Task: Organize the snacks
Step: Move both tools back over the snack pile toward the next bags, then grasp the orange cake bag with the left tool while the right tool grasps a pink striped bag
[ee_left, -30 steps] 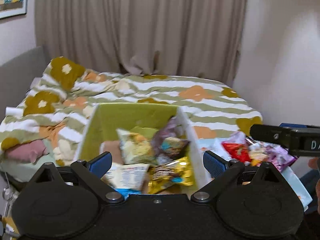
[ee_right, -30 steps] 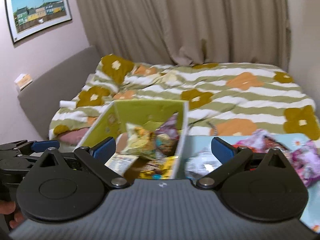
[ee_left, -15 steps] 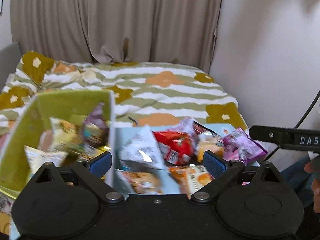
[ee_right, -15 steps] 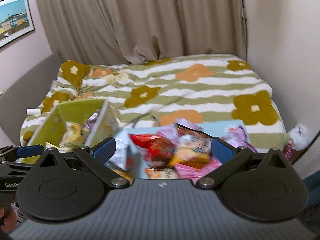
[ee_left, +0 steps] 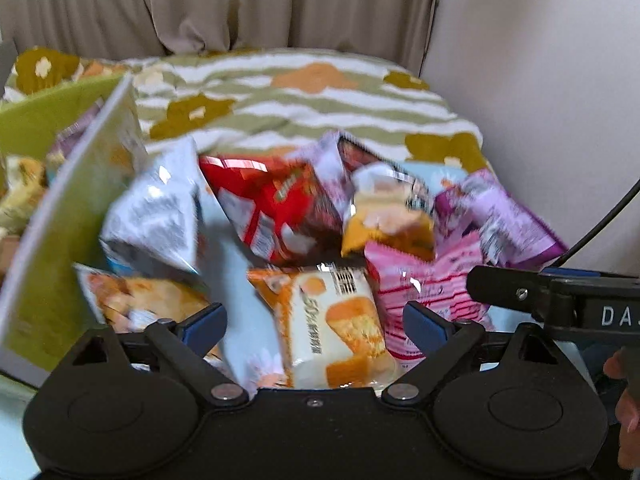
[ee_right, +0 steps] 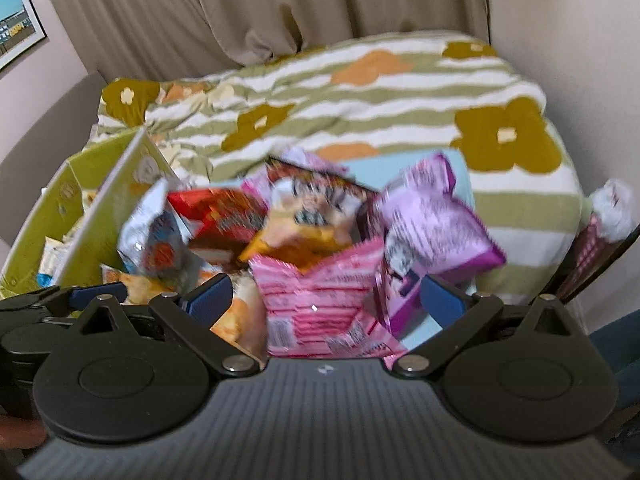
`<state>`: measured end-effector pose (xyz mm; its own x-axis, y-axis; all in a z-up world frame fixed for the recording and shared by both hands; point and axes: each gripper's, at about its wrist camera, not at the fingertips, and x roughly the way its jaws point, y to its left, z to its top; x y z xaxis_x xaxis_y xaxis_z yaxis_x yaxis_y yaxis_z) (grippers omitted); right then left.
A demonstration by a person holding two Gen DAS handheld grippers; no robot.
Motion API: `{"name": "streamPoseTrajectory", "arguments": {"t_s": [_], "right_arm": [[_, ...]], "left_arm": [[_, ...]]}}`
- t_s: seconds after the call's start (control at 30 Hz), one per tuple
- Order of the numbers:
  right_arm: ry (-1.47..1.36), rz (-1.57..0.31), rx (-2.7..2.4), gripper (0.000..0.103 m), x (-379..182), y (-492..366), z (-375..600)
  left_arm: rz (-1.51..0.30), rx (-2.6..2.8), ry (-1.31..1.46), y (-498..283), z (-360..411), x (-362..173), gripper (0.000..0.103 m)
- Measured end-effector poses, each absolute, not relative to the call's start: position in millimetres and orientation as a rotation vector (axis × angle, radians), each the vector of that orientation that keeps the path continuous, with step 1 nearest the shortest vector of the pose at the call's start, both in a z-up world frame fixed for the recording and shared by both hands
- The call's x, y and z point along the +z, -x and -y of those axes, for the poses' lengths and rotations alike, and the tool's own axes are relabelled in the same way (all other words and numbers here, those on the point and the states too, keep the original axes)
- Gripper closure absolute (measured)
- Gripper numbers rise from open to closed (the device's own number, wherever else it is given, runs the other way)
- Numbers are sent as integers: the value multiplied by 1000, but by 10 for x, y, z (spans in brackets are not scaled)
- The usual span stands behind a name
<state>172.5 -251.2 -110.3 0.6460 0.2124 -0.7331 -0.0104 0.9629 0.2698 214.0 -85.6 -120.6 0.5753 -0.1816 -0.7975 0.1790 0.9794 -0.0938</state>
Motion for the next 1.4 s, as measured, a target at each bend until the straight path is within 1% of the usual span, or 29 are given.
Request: {"name": "streamPoseTrajectory", "arguments": {"t_s": [0.23, 0.33, 0.4, 0.57, 0.67, 1.27, 1.3, 1.4], "right_arm": [[-300, -900, 156, 0, -1375, -1800, 2574], [-296, -909, 169, 0, -1431, -1808, 2579], [-293, -915, 180, 0, -1454, -1819, 2574], [-261, -928, 211, 0, -1491, -1824, 2512], [-243, -931, 231, 3, -1506, -1827, 2463], [-118, -936, 272, 3, -1700, -1953, 2227], [-115, -937, 273, 4, -1710, -1946, 2223], [-102, -934, 285, 18, -1703, -1912, 2230]], "left_arm": [[-982, -198, -27, -2253, 1004, -1500, 13], [-1010, -198, -30, -2275, 1032, -1598, 28], [-1030, -197, -19, -2277, 1028, -1653, 33], [-1019, -184, -48, -2202, 1045, -1676, 35], [-1018, -174, -50, -2156, 1042, -1669, 35], [-1011, -103, -41, -1889, 883, -1651, 35], [-1010, -102, -43, -1887, 890, -1647, 35], [-1007, -98, -40, -1859, 906, -1629, 36]]}}
